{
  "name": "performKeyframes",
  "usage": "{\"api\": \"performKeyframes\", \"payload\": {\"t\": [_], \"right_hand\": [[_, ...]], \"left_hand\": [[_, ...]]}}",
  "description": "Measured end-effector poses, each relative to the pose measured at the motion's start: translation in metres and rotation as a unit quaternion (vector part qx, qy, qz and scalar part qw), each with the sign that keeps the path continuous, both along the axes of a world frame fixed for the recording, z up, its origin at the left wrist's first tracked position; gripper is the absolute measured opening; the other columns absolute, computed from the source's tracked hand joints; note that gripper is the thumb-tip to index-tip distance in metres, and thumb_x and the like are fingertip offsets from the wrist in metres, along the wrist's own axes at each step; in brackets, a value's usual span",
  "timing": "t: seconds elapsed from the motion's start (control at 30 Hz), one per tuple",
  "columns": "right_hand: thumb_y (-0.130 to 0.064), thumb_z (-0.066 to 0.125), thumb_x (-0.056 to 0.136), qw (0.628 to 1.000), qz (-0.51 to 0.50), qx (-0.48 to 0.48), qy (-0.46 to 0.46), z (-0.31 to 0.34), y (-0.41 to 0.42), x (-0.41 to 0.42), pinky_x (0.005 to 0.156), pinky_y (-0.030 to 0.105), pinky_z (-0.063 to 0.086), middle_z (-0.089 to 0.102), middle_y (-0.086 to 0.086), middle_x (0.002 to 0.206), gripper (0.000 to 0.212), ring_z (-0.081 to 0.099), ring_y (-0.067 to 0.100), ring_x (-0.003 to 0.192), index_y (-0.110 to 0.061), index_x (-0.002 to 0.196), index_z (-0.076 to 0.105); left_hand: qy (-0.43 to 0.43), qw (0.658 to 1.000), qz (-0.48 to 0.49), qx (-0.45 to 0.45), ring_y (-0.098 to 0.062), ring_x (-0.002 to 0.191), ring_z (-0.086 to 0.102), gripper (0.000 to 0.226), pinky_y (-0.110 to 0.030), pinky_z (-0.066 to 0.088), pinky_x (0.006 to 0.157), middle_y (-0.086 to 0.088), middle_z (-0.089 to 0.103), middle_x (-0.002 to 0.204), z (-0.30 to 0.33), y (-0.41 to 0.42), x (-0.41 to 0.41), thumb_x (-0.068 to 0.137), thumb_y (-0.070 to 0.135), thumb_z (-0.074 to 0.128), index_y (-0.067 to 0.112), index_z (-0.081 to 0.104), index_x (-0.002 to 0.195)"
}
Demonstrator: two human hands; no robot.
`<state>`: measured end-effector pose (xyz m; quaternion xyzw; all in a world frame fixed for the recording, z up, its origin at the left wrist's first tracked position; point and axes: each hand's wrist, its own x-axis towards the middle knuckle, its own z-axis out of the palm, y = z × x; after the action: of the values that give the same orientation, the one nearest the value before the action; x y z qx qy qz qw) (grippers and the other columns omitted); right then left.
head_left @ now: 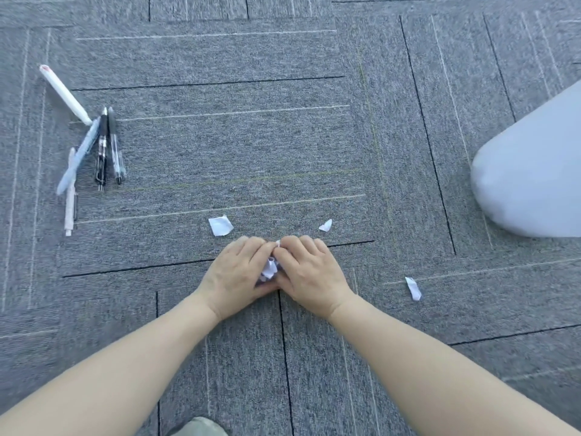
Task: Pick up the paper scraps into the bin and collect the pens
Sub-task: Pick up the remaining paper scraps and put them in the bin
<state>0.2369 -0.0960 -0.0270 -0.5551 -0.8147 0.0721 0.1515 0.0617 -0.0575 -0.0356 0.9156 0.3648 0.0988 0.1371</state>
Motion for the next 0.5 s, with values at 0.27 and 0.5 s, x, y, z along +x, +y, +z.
{"api": "performKeyframes", "payload": {"t": [0.27,0.5], "right_hand": [[-0.017,0.056,0.089,0.989,-0.05,-0.131,0.044,0.025,0.023,0.01,0.042,0.028,0.035,0.054,0.002,0.062,0.016,0.05,0.025,0.045,-0.011,0.079,0.045],[-0.031,0.049,0.1,0.928,-0.189,-0.131,0.292,0.148,0.063,0.079,0.052,0.034,0.034,0.046,-0.008,0.055,0.032,0.039,0.012,0.052,-0.016,0.072,0.043]], "left_hand": [[-0.036,0.996,-0.082,-0.016,-0.018,0.051,0.054,0.023,-0.028,0.045,0.045,0.0,0.052,0.061,0.019,0.043,0.017,0.09,0.037,0.045,0.019,0.036,0.078],[-0.191,0.964,0.003,-0.186,-0.016,0.057,0.052,0.053,-0.032,0.044,0.056,0.0,0.06,0.063,0.141,0.102,0.099,0.075,0.067,0.056,0.014,0.059,0.082]]}}
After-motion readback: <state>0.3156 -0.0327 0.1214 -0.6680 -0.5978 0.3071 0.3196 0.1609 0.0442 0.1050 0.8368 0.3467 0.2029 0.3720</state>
